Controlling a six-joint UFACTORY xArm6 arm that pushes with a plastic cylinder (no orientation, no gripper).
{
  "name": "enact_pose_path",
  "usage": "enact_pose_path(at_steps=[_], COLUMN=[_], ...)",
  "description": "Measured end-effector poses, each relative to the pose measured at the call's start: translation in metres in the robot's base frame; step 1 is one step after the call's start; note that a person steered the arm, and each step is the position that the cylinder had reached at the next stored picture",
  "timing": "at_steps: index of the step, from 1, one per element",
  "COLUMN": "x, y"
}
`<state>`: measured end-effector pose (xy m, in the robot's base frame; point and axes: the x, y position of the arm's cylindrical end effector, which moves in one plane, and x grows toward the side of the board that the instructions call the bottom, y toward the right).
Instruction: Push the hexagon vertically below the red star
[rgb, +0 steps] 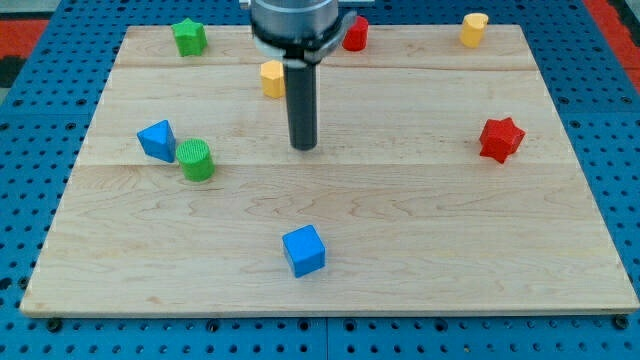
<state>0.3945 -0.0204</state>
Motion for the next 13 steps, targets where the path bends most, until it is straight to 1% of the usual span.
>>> enact_pose_path(at_steps=[1, 2, 3, 4, 5, 6, 7, 9, 10, 11, 12, 13], x=[-0.042, -0.091, -0.129, -0.125, -0.083, -0.075, -0.086, -0.089, -0.101, -0.083, -0.023, -0.016], y=[0.012, 0.013, 0.013, -0.023, -0.054, -0.054, -0.054, -0.054, -0.073, -0.084, -0.007, -0.002])
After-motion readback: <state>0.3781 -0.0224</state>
